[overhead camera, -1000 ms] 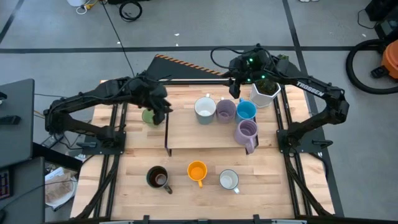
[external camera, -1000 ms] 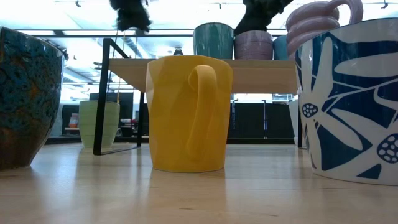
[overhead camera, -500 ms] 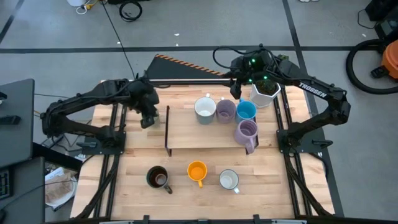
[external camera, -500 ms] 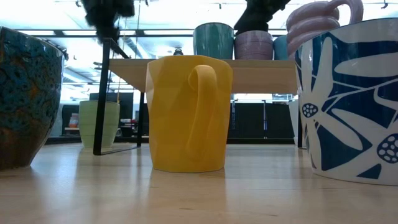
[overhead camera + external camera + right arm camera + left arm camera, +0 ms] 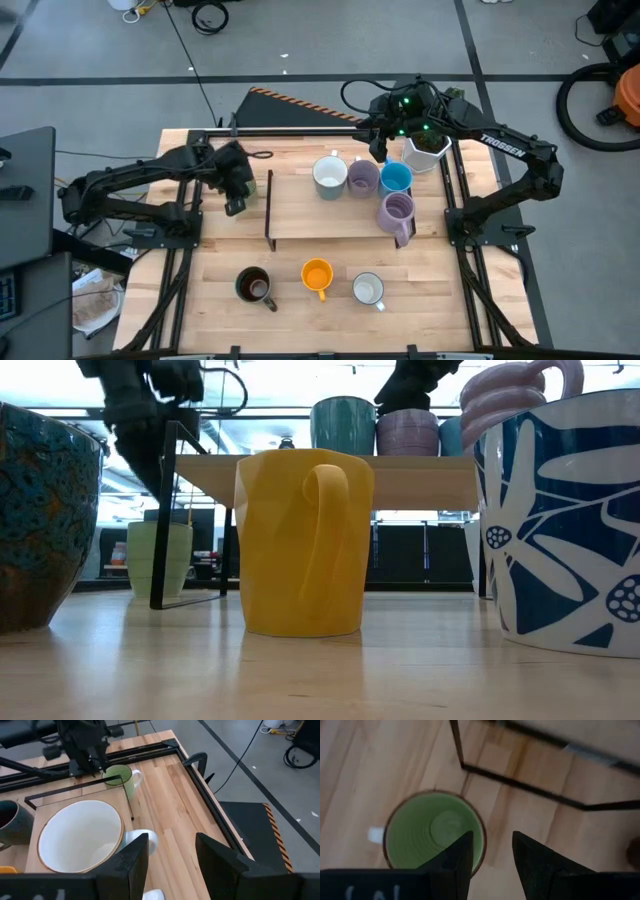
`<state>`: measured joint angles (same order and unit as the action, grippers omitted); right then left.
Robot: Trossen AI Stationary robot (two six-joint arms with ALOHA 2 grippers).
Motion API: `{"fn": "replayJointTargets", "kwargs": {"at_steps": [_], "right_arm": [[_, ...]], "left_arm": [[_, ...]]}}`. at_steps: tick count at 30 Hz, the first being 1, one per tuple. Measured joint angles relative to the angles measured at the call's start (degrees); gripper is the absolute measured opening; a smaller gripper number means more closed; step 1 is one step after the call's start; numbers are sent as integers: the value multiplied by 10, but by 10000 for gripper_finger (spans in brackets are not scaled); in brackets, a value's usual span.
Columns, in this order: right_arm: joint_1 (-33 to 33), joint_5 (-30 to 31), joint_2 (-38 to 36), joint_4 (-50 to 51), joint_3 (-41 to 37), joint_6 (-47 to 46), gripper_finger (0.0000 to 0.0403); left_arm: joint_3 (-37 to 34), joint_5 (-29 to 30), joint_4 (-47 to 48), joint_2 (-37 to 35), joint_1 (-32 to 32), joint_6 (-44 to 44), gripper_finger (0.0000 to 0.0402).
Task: Place coffee mugs
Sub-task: Put the green mug on the shelf
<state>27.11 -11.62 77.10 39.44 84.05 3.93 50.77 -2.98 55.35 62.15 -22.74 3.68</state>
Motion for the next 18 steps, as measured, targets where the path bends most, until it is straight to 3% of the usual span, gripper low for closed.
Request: {"fn": "replayJointTargets", "kwargs": {"at_steps": [9,14,18], "right_arm": [[0,0,0,0,0,0,169],[0,0,0,0,0,-3,169],[0,0,0,-5,0,-3,169]], "left_arm": [[-80,24,-53,0,0,0,141],[-81,44,-64,6,0,-1,137],[-81,41,-65,6,0,0,111]]}}
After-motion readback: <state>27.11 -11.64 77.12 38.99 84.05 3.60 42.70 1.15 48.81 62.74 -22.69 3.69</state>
